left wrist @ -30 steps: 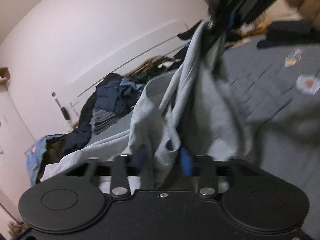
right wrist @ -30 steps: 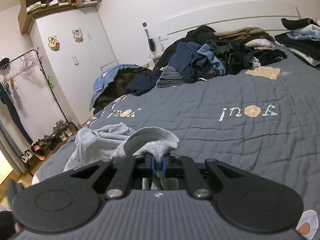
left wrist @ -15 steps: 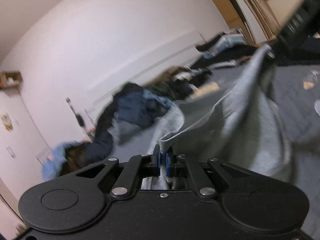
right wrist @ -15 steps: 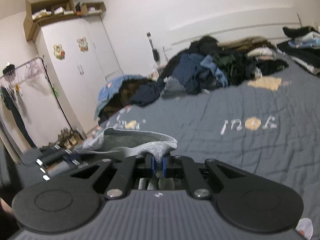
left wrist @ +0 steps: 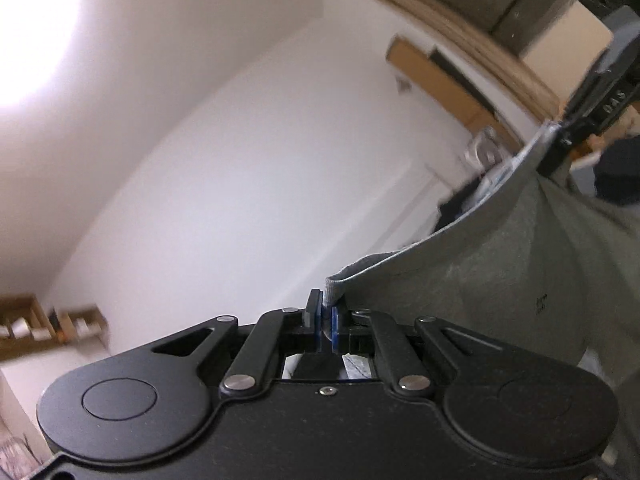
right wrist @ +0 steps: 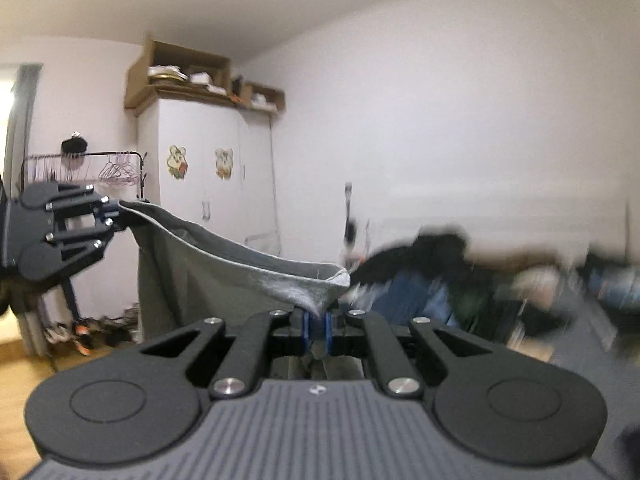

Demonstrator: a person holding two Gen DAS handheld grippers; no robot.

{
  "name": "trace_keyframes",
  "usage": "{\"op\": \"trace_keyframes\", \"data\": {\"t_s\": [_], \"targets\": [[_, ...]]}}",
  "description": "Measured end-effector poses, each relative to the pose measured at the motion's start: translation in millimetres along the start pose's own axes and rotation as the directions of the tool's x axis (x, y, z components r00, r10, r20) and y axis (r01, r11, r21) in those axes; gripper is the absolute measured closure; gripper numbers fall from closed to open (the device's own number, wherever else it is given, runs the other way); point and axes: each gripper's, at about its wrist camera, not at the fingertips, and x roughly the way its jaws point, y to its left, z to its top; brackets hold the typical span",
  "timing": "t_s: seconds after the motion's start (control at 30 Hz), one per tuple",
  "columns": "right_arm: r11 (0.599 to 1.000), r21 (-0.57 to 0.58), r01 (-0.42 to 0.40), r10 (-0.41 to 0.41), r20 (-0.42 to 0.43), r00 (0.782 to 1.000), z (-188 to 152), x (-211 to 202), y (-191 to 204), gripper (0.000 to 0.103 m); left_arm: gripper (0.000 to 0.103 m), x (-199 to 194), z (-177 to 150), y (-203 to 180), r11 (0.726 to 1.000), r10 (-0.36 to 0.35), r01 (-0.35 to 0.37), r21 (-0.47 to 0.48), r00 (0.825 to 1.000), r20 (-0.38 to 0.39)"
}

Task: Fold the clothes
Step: 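Lift the grey t-shirt high with both tools, shaking it out, then lower the t-shirt onto the bed and open both tools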

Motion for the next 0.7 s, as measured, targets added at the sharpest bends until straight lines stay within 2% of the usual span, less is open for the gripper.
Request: {"op": "trace_keyframes", "data": {"t_s": [0.1,0.2,0.37,0.5,0.6,0.7], "targets": [[0.993,-0.108,0.05,-0.041,0.085,0.996,57,-43,14,0.096,0.098,-32,41,19,0.999,0.021,-0.024,0.041,0.997,0.075],[0.975,-0.195,0.106,-0.072,0.174,0.982,105,-84,30,0.096,0.098,-56,77,32,0.996,0.05,-0.061,0.068,0.988,0.146],[0.931,-0.299,0.211,-0.133,0.26,0.956,151,-116,49,0.096,0.098,-71,118,41,0.991,0.089,-0.108,0.077,0.972,0.219],[0.923,-0.29,0.251,-0.186,0.232,0.955,157,-98,30,0.096,0.098,-41,120,28,0.996,0.056,-0.069,0.053,0.974,0.219],[0.93,-0.261,0.258,-0.22,0.166,0.961,140,-67,3,0.096,0.098,-3,114,15,1.0,0.002,-0.008,0.028,0.981,0.193],[0.933,-0.239,0.268,-0.26,0.064,0.963,109,-17,-33,0.096,0.098,51,84,-5,0.998,-0.069,0.07,0.001,0.99,0.122]]}}
